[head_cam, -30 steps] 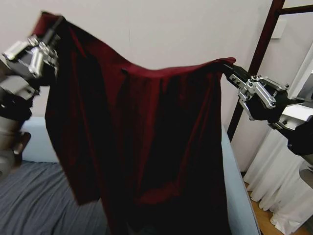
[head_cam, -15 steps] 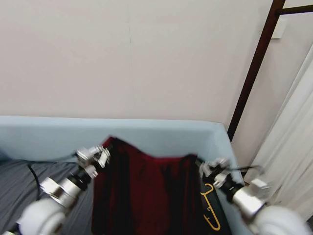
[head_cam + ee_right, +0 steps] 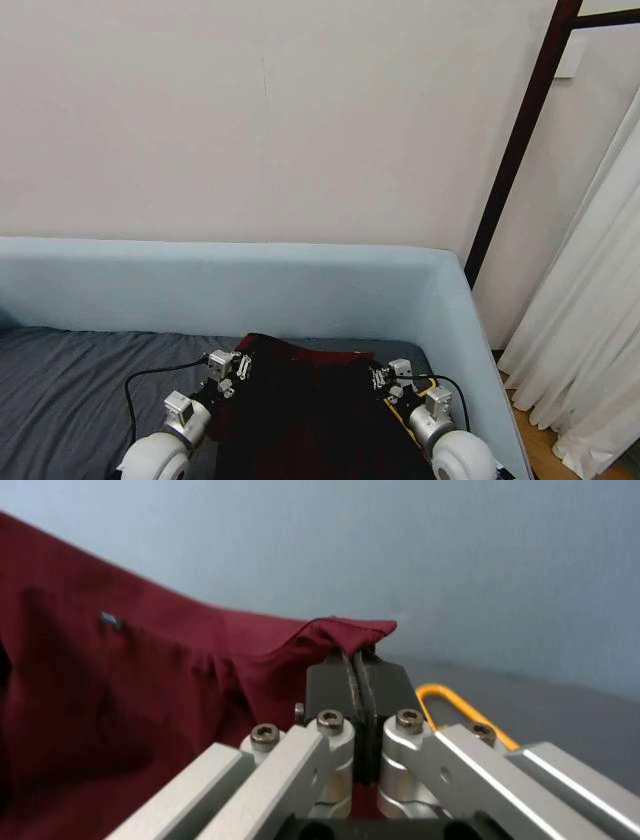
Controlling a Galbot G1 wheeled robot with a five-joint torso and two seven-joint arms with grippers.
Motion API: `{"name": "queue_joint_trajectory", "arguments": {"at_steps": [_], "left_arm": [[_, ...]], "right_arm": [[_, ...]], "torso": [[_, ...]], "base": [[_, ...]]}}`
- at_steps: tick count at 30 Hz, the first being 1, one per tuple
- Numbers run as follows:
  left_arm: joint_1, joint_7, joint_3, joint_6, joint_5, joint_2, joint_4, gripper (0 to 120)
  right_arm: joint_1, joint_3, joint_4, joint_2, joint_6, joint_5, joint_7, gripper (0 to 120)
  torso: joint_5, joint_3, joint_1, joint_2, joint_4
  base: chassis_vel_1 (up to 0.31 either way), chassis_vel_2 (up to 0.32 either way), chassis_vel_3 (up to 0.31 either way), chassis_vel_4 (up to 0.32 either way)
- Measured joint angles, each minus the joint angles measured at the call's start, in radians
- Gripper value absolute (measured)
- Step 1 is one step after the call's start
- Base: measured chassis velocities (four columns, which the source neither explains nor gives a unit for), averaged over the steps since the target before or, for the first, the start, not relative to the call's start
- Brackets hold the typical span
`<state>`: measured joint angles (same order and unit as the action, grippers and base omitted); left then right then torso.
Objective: Pick up the clothes from the sofa and hang them on the clothes hanger.
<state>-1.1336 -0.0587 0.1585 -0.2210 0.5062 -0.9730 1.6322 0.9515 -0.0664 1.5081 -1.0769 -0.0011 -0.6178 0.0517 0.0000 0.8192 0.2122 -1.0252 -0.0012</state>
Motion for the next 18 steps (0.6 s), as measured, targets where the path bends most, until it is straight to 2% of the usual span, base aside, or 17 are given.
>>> {"name": "queue_joint_trajectory", "arguments": {"at_steps": [5,10,15,18], "left_arm": [[0.019,0.025,-0.022,0.002,-0.009,-0.097,-0.068,0],[0.059,0.040,-0.028,0.004,-0.019,-0.150,-0.126,0],[0.092,0.041,-0.039,0.000,-0.021,-0.158,-0.162,0],[0.106,0.041,-0.043,-0.006,-0.023,-0.156,-0.177,0]], "right_arm": [[-0.042,-0.011,-0.156,-0.065,0.025,0.074,0.000,0],[-0.075,-0.023,-0.235,-0.094,0.042,0.118,0.010,0],[-0.088,-0.037,-0.257,-0.106,0.068,0.101,0.000,16],[-0.079,-0.036,-0.229,-0.092,0.067,0.033,-0.010,30]], "torso": [[-0.0001,0.000,0.000,0.000,-0.0002],[0.0000,0.000,0.000,0.000,-0.0004],[0.0000,0.000,0.000,0.000,-0.0001],[0.0001,0.000,0.000,0.000,-0.0002]], "base": [[0.000,0.000,0.000,0.000],[0.000,0.000,0.000,0.000],[0.000,0.000,0.000,0.000],[0.000,0.000,0.000,0.000]]}}
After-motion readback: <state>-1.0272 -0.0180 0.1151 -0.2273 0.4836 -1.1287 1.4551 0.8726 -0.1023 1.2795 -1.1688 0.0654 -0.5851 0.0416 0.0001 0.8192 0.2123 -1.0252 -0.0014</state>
